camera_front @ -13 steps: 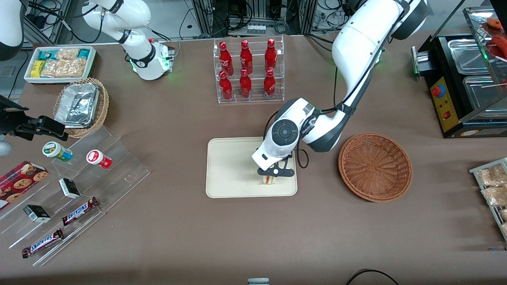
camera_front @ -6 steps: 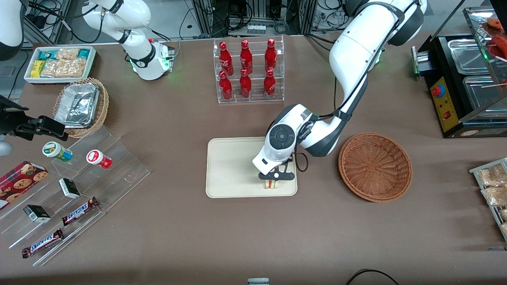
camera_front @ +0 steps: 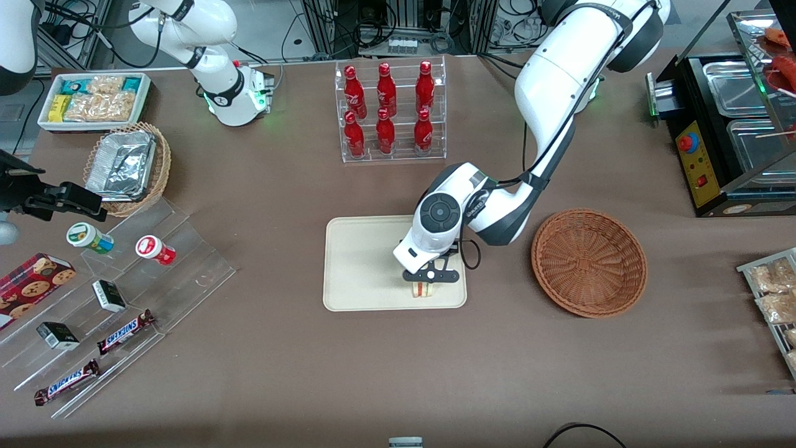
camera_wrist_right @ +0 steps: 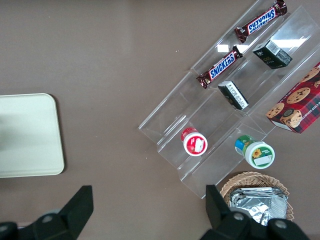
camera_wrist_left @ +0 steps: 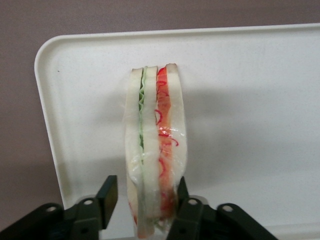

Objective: Place sandwich from basket to tray
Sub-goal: 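Lower the sandwich onto the tray and open the left gripper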

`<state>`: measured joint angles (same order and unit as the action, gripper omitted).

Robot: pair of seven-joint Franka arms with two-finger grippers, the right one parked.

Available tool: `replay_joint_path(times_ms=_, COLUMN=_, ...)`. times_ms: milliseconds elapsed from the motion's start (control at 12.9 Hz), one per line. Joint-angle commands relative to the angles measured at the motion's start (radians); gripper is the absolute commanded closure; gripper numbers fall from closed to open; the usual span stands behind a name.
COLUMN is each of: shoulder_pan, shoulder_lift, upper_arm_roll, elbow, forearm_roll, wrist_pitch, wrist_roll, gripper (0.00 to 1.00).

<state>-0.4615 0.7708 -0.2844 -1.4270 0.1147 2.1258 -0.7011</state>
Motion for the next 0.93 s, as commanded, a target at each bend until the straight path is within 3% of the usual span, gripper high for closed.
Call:
replay_joint_path(times_ms=0, shoulder_pan=-0.016, shoulder_lift=0.010, upper_arm_roll=0.010, elbow=0.031, forearm_roll=0.016, wrist_pitch=-0.004, wrist_roll=-0.023, gripper=0.00)
replay_joint_path(times_ms=621, shoulder_pan=0.041, shoulder_lift=-0.151, upper_arm_roll=0.021, elbow=0.034, forearm_roll=0.017, wrist_pitch=-0.095, wrist_roll=-0.021, gripper=0.00)
replay_joint_path(times_ms=853, shoulder_pan=0.087, shoulder_lift=-0.215, upper_arm_roll=0.080, elbow=0.033, forearm_roll=0.014, wrist_pitch=-0.147, wrist_roll=0.020, gripper=0.00)
